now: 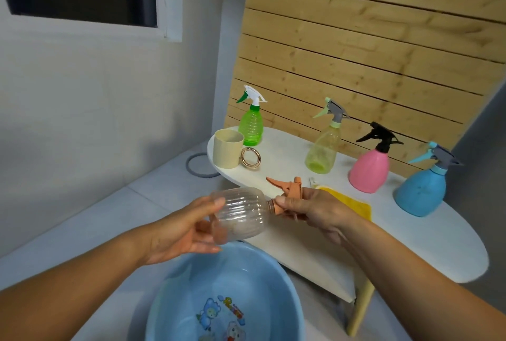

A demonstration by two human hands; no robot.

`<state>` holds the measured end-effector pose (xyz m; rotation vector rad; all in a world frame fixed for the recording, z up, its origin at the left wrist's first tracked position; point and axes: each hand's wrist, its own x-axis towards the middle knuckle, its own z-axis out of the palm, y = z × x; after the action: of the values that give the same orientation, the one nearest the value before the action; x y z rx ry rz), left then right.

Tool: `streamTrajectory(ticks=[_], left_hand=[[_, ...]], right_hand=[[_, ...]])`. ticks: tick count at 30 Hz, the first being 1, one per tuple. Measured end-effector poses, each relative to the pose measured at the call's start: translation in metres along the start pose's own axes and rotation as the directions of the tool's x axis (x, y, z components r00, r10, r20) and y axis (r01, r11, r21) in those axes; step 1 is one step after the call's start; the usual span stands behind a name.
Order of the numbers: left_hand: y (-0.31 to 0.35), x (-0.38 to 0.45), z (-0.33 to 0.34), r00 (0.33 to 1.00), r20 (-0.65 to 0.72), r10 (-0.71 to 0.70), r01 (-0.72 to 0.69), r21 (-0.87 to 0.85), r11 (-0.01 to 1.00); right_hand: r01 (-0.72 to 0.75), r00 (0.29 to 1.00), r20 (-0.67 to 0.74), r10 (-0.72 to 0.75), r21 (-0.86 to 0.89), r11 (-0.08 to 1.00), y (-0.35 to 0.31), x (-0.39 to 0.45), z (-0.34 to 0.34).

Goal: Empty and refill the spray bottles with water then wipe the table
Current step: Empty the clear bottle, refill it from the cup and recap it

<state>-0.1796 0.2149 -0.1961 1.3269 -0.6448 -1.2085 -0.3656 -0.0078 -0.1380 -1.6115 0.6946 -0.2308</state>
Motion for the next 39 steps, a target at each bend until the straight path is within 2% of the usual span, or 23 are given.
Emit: streamTrajectory(ticks=[5, 9, 12, 14, 17, 22, 27, 32, 35, 39], left_hand=[[-0.006, 0.010, 0.006, 0.993, -0.084, -0.086, 0.082, -0.054, 0.995], [-0.006, 0.012, 0.002, 0.995, 0.022, -0.101, 0.102, -0.045, 0.994], [-0.006, 0.011, 0.001, 0.998, 0.050, -0.025, 0.018, 0.129, 0.992], [-0.006, 0.011, 0.004, 1.000, 0.026, 0.001, -0.006, 0.176, 0.984], [-0.005, 0.010, 0.007, 1.000, 0.021, -0.006, 0.003, 0.127, 0.992], [-0.002, 0.013, -0.002, 0.995, -0.098, -0.035, 0.028, -0.071, 0.997], [-0.007, 0.017, -0.022, 0.984, -0.151, -0.093, 0.092, -0.013, 0.996], [-0.010, 0.018, -0.032, 0.975, -0.201, -0.095, 0.081, -0.080, 0.994], [-0.013, 0.018, -0.033, 0.978, -0.196, -0.077, 0.047, -0.153, 0.987], [-0.016, 0.018, -0.031, 0.990, -0.127, -0.061, 0.036, -0.192, 0.981]], right_hand=[[0.006, 1.000, -0.030, -0.005, 0.019, 1.000, 0.009, 0.007, 0.002], [-0.030, 0.993, -0.111, 0.037, 0.059, 0.998, 0.010, 0.010, -0.001], [-0.064, 0.989, -0.126, 0.074, 0.076, 0.995, 0.010, 0.011, -0.003], [-0.050, 0.992, -0.115, 0.057, 0.061, 0.997, 0.011, 0.011, -0.003], [0.007, 0.995, -0.103, -0.003, 0.038, 0.999, 0.011, 0.010, -0.005], [0.072, 0.990, -0.130, -0.061, 0.086, 0.994, 0.004, 0.012, -0.014], [0.044, 0.967, -0.254, -0.006, 0.146, 0.988, 0.001, 0.015, -0.037], [-0.075, 0.869, -0.476, 0.136, 0.145, 0.987, 0.011, 0.030, -0.071], [-0.126, 0.840, -0.512, 0.179, 0.137, 0.982, 0.019, 0.037, -0.078], [-0.091, 0.846, -0.519, 0.121, 0.084, 0.992, 0.028, 0.045, -0.073]])
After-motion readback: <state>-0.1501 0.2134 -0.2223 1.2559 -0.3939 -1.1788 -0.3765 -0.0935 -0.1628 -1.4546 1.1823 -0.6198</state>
